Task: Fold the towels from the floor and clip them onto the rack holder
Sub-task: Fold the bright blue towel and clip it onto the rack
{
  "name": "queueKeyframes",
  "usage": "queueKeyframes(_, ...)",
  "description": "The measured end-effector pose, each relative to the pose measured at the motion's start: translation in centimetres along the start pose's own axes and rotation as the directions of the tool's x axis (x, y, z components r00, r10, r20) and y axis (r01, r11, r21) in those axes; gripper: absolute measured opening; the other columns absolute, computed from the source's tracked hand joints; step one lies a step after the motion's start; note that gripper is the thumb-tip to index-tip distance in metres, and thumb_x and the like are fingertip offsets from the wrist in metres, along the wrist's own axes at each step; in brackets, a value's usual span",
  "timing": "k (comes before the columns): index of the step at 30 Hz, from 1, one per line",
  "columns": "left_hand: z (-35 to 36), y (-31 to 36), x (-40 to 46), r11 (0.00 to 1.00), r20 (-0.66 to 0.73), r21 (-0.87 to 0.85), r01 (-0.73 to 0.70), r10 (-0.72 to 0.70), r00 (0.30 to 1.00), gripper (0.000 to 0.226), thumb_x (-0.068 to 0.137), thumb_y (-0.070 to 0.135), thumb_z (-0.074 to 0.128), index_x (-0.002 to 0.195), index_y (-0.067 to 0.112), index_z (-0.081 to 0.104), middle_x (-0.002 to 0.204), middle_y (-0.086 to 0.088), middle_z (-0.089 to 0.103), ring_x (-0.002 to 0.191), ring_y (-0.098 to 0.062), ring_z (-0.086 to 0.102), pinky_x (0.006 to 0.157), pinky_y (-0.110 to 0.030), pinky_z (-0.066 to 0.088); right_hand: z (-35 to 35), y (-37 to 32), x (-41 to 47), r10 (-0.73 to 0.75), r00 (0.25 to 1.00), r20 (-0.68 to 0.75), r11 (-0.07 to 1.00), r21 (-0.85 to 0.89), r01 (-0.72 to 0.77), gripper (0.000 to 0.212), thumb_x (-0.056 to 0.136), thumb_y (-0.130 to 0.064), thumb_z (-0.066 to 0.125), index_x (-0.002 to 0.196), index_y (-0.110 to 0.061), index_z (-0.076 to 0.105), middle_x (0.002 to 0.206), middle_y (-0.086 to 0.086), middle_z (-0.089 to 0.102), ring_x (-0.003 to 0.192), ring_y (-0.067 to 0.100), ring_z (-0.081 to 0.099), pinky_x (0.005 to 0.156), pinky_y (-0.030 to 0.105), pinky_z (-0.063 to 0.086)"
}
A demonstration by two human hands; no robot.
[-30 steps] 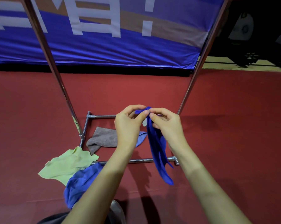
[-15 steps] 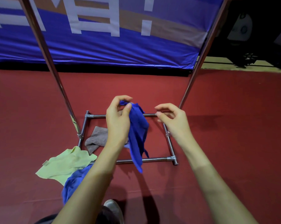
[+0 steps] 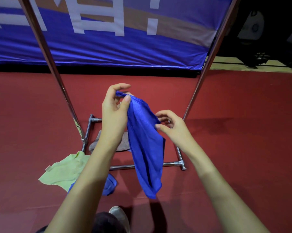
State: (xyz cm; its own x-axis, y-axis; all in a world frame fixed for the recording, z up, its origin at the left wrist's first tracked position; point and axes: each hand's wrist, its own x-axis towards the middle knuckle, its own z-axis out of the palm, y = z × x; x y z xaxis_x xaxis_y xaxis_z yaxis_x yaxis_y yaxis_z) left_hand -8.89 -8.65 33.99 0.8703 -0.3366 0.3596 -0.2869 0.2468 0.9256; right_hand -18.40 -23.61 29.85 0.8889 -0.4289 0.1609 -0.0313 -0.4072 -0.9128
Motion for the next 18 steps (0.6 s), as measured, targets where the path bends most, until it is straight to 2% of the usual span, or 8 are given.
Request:
queueKeyframes(3,-0.3,0.0,0.3,1.000,0.002,-0.020,-0.003,0.003,1.000,0.026,0.089,0.004,0.049,0.100,0.026,0.057,0.093,-0.003,0.059,0.080,-0.014,0.054,0.075,-0.031,0.043,-0.8,0.5,-0.1,0.041,0.998,0.046,0.996,-0.086,-0.037,0.019,0.078,0.002,0.067,0.090,-0.013,0.064,0.080,-0.013,0.060,0.070,-0.014,0.052,0.071,0.004,0.037)
queueKeyframes(6,-0.9,-0.4,0.5,1.000,0.004,0.020,0.000,0.000,1.000,0.027,0.090,0.001,0.049,0.097,0.025,0.057,0.092,-0.001,0.060,0.081,-0.013,0.055,0.075,-0.029,0.044,-1.5,1.3,-0.2,0.050,0.999,0.001,0.984,-0.172,-0.049,0.016,0.078,0.002,0.067,0.088,-0.010,0.067,0.071,-0.017,0.057,0.062,-0.011,0.050,0.065,0.007,0.036)
queueKeyframes(9,-1.5,-1.1,0.7,0.993,-0.021,0.116,0.002,0.000,1.000,0.030,0.089,-0.003,0.049,0.088,0.026,0.059,0.089,0.009,0.061,0.080,-0.004,0.055,0.076,-0.023,0.043,-2.7,1.5,0.3,-0.012,0.990,-0.142,0.976,-0.216,-0.020,0.018,0.076,0.003,0.069,0.088,-0.010,0.069,0.082,-0.005,0.056,0.067,-0.004,0.050,0.069,0.014,0.037)
queueKeyframes(12,-2.2,-1.8,1.0,0.987,-0.084,0.159,0.006,0.007,0.996,0.033,0.087,-0.006,0.049,0.082,0.026,0.059,0.084,0.011,0.061,0.075,0.004,0.054,0.074,-0.015,0.041,-4.0,0.7,0.6,-0.026,0.982,-0.185,0.976,-0.216,-0.015,0.018,0.075,-0.003,0.073,0.080,-0.020,0.068,0.105,-0.003,0.046,0.075,-0.008,0.047,0.072,0.001,0.036)
queueKeyframes(14,-2.6,-2.0,1.1,0.992,-0.120,0.124,0.014,0.001,0.993,0.034,0.085,-0.009,0.050,0.079,0.023,0.058,0.082,0.008,0.060,0.070,0.007,0.054,0.069,-0.011,0.041,-4.6,0.2,0.9,-0.017,0.989,-0.145,0.967,-0.254,-0.021,0.018,0.075,-0.009,0.073,0.078,-0.025,0.066,0.114,-0.004,0.051,0.086,-0.002,0.050,0.078,0.000,0.036)
queueKeyframes(16,-2.7,-2.0,1.3,0.995,-0.146,0.103,0.012,0.003,0.989,0.035,0.083,-0.012,0.050,0.076,0.022,0.057,0.079,0.006,0.059,0.066,0.007,0.054,0.065,-0.010,0.042,-5.0,-0.6,1.0,-0.018,0.995,-0.101,0.981,-0.195,-0.002,0.018,0.078,-0.008,0.071,0.076,-0.024,0.063,0.100,-0.005,0.063,0.088,0.003,0.058,0.086,0.014,0.044)
queueKeyframes(17,-2.8,-2.1,1.4,0.994,-0.161,0.110,0.004,0.014,0.987,0.035,0.082,-0.012,0.050,0.074,0.022,0.057,0.078,0.007,0.059,0.066,0.006,0.053,0.065,-0.011,0.042,-5.1,-1.1,1.0,-0.030,0.995,-0.092,0.990,-0.144,0.017,0.020,0.079,-0.006,0.070,0.075,-0.023,0.061,0.088,-0.006,0.065,0.081,0.002,0.059,0.082,0.017,0.046)
queueKeyframes(18,-2.9,-2.2,1.5,0.993,-0.174,0.122,-0.005,0.026,0.984,0.036,0.081,-0.012,0.051,0.073,0.023,0.057,0.077,0.008,0.060,0.066,0.005,0.053,0.066,-0.013,0.042,-5.2,-1.7,1.0,-0.044,0.994,-0.095,0.995,-0.093,0.036,0.022,0.080,-0.003,0.068,0.074,-0.022,0.058,0.079,-0.006,0.063,0.073,-0.001,0.058,0.076,0.014,0.046)
